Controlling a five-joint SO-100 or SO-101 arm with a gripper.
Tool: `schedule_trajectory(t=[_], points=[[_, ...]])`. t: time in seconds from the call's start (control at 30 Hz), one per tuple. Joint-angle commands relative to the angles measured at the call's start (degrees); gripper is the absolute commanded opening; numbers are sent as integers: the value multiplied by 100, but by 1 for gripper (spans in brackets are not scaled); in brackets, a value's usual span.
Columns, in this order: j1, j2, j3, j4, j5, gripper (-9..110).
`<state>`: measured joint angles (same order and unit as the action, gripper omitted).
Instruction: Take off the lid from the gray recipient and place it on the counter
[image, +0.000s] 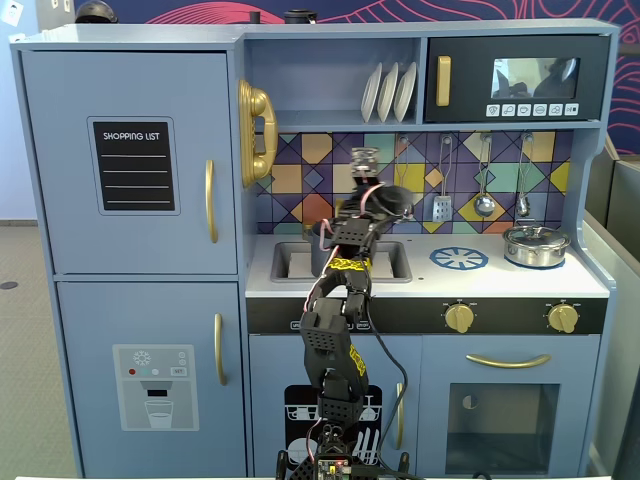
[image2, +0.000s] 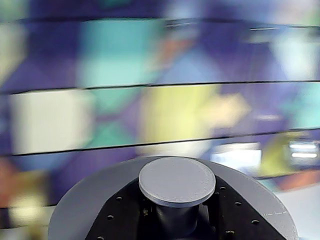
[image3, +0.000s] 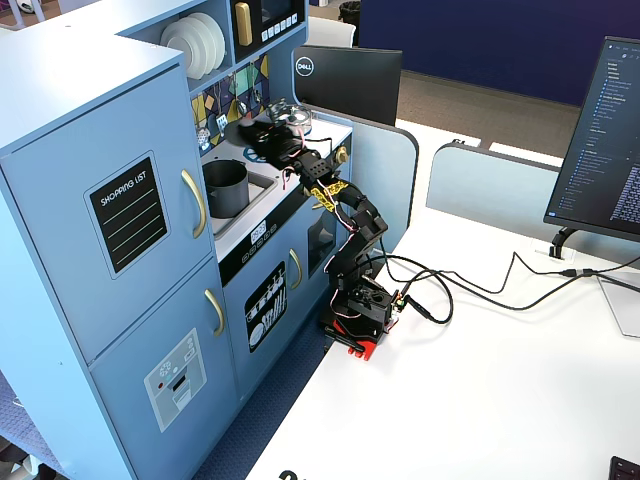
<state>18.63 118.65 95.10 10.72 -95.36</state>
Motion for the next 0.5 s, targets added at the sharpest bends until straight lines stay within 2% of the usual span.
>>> schedule_trajectory(t=[0.0,0.17,0.47], points=[[738,422,158,-343,53,0],[1230,439,1310,-1143,79,0],[1345,-97,2426,-2338,0,0]])
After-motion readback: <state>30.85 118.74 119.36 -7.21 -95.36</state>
